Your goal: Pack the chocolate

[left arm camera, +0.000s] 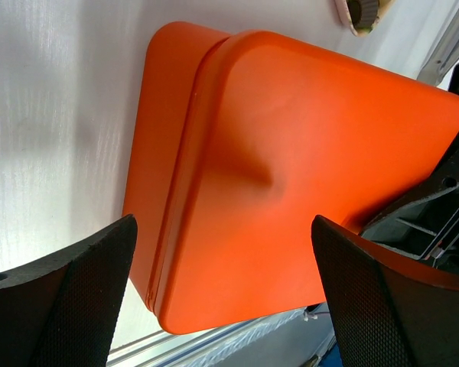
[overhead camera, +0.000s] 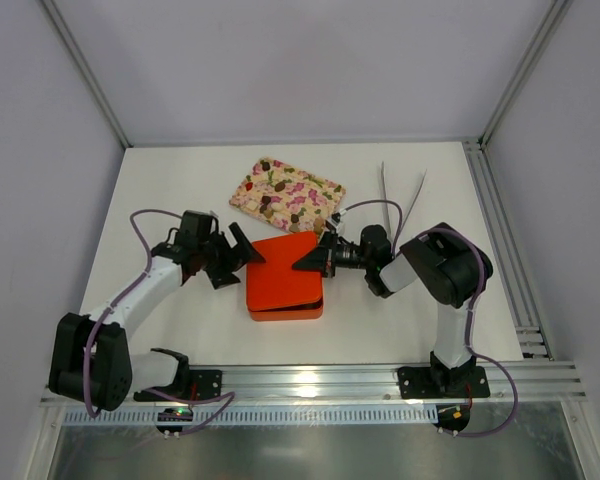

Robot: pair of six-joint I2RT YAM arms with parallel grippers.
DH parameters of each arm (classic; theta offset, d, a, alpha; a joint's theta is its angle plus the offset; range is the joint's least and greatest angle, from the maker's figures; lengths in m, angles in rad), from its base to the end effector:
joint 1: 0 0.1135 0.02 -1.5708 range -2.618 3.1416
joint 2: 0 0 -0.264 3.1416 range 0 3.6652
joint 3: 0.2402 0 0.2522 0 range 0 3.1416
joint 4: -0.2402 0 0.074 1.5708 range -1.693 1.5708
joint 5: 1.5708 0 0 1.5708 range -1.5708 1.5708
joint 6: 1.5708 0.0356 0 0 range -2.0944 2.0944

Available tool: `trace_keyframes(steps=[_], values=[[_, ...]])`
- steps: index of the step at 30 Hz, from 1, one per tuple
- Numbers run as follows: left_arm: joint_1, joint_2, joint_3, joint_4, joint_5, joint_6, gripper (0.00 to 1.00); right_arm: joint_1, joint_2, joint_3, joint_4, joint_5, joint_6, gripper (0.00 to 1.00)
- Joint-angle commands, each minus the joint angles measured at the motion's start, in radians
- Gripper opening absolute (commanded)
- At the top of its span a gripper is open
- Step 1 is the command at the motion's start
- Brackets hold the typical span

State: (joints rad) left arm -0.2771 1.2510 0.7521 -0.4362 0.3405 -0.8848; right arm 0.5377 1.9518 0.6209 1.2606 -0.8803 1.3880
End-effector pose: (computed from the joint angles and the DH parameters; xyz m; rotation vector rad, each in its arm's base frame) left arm 0.2321 -0.0784 0.2131 -0.6526 2.5843 -0.8630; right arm 0.2703 0.1931 0.1281 0.0247 2.1407 2.0271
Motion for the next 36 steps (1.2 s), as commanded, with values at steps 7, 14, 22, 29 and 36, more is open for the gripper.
trace_keyframes(steps=[7,14,22,29,36], values=[[-0.014,0.025,-0.004,0.044,-0.008,0.010,0.92,0.007,0.029,0.008,0.114,-0.013,-0.020,0.08],[-0.019,0.042,-0.003,0.045,-0.011,0.010,0.92,0.007,0.027,0.013,0.085,-0.013,-0.035,0.11],[-0.022,0.080,-0.002,0.040,-0.020,0.014,0.91,0.002,0.021,0.005,0.069,-0.006,-0.044,0.24],[-0.025,0.108,0.010,0.028,-0.029,0.020,0.91,-0.034,0.007,-0.032,0.103,-0.011,-0.027,0.34],[-0.031,0.126,0.030,0.011,-0.041,0.029,0.91,-0.090,-0.022,-0.090,0.132,-0.029,-0.021,0.35]])
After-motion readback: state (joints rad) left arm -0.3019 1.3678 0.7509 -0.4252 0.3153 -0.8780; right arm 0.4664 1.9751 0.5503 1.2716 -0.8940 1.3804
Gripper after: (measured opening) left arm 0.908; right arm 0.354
